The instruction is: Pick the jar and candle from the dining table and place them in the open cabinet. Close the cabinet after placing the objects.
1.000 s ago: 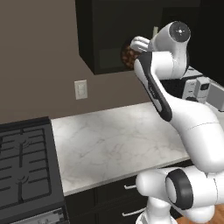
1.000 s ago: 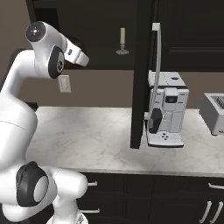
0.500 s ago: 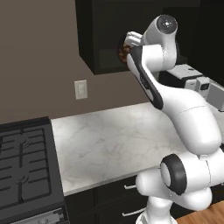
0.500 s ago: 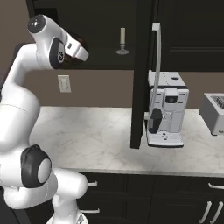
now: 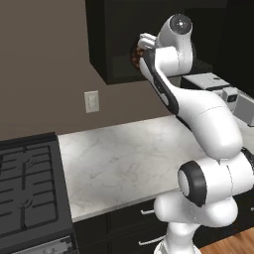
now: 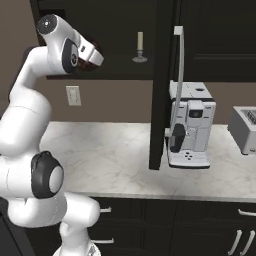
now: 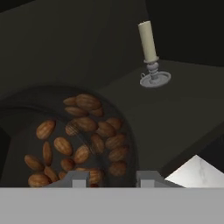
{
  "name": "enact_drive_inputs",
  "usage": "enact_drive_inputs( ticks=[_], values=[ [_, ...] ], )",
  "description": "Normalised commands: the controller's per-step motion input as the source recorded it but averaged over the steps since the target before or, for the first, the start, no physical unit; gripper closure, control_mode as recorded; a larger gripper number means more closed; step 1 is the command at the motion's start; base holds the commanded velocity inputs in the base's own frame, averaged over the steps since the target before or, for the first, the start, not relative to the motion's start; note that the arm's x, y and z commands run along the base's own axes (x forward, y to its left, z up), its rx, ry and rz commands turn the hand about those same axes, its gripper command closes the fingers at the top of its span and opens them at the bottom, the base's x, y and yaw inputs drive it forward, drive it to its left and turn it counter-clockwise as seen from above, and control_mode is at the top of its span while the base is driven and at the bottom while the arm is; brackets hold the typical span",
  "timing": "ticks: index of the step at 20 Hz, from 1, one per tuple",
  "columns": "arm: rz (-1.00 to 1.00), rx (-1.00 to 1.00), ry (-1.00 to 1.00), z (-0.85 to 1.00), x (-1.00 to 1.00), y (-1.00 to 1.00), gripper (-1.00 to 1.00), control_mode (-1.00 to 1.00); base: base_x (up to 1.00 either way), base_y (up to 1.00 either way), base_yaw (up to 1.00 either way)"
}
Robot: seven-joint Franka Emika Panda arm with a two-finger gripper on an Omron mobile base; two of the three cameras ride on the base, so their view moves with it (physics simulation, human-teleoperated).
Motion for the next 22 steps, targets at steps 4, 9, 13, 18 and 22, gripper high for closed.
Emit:
enact_drive_inputs(
  ticks=[4, 9, 13, 18, 22],
  values=[
    [0.00, 0.00, 0.00, 0.04, 0.32, 0.00, 1.00, -1.00, 0.00, 0.00, 0.00],
    [0.00, 0.00, 0.00, 0.00, 0.33, 0.00, 1.00, -1.00, 0.00, 0.00, 0.00],
    [0.00, 0.00, 0.00, 0.00, 0.31, 0.00, 1.00, -1.00, 0.00, 0.00, 0.00],
    [0.00, 0.00, 0.00, 0.00, 0.31, 0.00, 1.00, -1.00, 0.00, 0.00, 0.00],
    [0.00, 0.00, 0.00, 0.00, 0.27, 0.00, 1.00, -1.00, 0.00, 0.00, 0.00]
  ],
)
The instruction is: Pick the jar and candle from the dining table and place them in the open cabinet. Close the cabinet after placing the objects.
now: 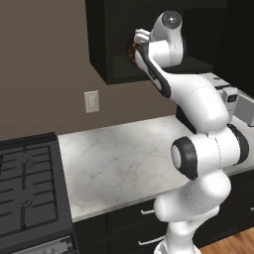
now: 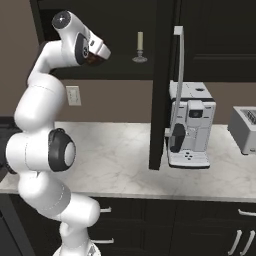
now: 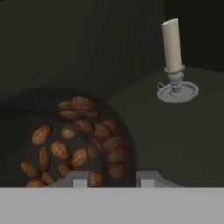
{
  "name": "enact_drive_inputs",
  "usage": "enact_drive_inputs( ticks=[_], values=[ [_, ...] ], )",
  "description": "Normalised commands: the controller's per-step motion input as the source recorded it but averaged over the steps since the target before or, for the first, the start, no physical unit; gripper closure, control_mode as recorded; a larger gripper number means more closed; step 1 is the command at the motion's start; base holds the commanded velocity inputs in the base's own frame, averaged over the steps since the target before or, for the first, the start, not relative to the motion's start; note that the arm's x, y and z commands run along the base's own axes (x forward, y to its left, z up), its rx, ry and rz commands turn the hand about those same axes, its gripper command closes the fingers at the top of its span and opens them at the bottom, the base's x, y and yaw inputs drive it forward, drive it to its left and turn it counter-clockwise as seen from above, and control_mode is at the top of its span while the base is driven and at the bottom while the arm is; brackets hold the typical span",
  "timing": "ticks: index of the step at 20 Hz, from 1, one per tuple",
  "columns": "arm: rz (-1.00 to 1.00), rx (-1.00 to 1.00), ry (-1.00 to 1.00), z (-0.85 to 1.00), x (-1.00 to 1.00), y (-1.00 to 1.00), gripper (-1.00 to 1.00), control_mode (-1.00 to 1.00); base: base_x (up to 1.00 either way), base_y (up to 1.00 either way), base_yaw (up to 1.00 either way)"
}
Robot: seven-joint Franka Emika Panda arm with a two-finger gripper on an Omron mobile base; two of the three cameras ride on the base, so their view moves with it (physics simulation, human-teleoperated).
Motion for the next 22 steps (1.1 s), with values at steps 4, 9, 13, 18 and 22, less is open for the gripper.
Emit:
enact_drive_inputs(
  ticks=[4, 9, 13, 18, 22],
  values=[
    [0.00, 0.00, 0.11, 0.00, 0.12, 0.00, 1.00, -1.00, 0.00, 0.00, 0.00],
    [0.00, 0.00, 0.09, 0.00, 0.05, 0.00, 1.00, -1.00, 0.00, 0.00, 0.00],
    [0.00, 0.00, 0.04, 0.00, 0.04, 0.00, 1.00, -1.00, 0.00, 0.00, 0.00],
    [0.00, 0.00, 0.00, 0.00, 0.02, 0.00, 1.00, -1.00, 0.00, 0.00, 0.00],
    [0.00, 0.00, 0.03, 0.00, 0.00, 0.00, 1.00, -1.00, 0.00, 0.00, 0.00]
  ],
)
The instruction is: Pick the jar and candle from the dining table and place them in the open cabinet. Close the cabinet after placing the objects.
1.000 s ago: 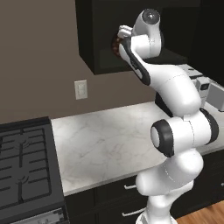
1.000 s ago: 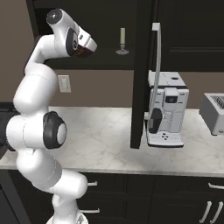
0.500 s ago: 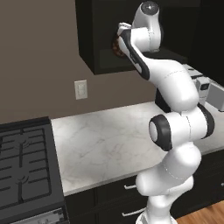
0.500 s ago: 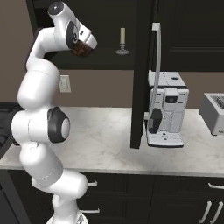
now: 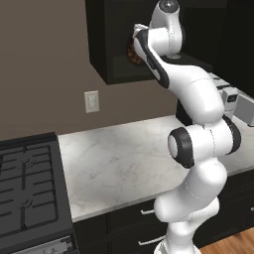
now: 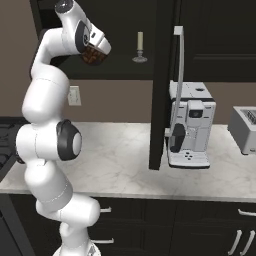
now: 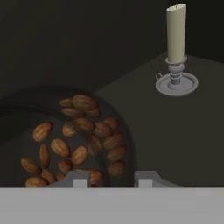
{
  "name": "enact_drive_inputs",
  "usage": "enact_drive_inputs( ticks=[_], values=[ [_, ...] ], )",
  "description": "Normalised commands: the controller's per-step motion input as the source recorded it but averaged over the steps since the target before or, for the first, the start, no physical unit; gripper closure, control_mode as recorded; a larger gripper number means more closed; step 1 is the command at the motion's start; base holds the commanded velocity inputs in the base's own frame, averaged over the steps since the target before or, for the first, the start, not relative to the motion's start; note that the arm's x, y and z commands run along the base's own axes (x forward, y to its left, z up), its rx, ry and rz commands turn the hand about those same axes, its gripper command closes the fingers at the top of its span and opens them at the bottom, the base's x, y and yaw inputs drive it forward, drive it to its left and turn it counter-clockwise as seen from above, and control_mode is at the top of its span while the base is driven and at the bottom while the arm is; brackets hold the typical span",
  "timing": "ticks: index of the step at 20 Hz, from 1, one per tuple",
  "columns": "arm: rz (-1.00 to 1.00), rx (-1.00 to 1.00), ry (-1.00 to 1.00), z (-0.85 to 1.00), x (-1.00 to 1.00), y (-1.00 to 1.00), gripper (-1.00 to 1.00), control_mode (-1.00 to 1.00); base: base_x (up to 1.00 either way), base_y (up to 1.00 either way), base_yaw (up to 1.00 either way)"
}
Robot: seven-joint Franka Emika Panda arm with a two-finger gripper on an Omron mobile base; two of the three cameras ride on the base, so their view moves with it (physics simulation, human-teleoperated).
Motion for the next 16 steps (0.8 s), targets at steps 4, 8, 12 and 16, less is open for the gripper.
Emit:
enact_drive_inputs(
  ticks=[4, 8, 12, 16],
  values=[
    [0.00, 0.00, 0.07, 0.00, 0.00, 0.00, 1.00, -1.00, 0.00, 0.00, 0.00],
    [0.00, 0.00, 0.11, 0.00, 0.00, 0.00, 1.00, -1.00, 0.00, 0.00, 0.00],
    [0.00, 0.00, 0.02, 0.00, 0.00, 0.00, 1.00, -1.00, 0.00, 0.00, 0.00],
    [0.00, 0.00, 0.00, -0.06, 0.00, 0.00, 1.00, -1.00, 0.00, 0.00, 0.00]
  ],
)
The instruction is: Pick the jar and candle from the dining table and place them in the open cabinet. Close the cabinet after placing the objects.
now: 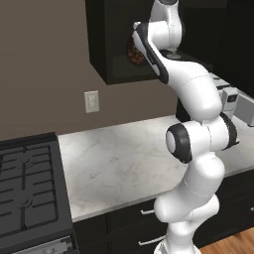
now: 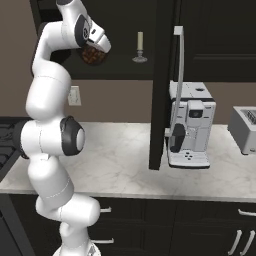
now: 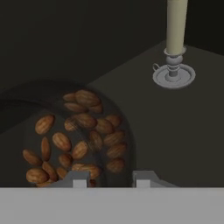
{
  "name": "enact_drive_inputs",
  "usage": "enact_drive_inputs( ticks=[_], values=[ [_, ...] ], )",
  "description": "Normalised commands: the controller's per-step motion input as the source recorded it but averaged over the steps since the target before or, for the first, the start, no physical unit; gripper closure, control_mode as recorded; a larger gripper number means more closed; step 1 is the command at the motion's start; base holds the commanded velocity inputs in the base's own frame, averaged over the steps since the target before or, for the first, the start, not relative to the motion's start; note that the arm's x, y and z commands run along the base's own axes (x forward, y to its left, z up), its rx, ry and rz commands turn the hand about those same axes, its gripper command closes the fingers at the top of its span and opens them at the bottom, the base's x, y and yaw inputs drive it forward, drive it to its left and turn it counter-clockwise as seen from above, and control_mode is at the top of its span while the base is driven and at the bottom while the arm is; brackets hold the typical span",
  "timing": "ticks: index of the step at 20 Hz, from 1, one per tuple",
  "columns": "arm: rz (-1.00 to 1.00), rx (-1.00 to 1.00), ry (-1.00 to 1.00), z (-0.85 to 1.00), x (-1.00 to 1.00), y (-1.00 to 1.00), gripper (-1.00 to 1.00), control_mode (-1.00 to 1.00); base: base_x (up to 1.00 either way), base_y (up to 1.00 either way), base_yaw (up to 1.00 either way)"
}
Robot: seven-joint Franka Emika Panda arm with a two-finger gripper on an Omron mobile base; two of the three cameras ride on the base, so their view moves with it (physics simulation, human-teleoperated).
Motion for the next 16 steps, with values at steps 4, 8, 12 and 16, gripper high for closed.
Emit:
enact_drive_inputs(
  ticks=[4, 8, 12, 16],
  values=[
    [0.00, 0.00, 0.00, -0.01, 0.00, 0.00, 1.00, -1.00, 0.00, 0.00, 0.00],
    [0.00, 0.00, 0.00, 0.00, 0.00, 0.00, 1.00, -1.00, 0.00, 0.00, 0.00],
    [0.00, 0.00, 0.00, 0.00, 0.00, 0.00, -1.00, -1.00, 0.00, 0.00, 0.00],
    [0.00, 0.00, 0.00, 0.00, 0.00, 0.00, -1.00, -1.00, 0.00, 0.00, 0.00]
  ],
)
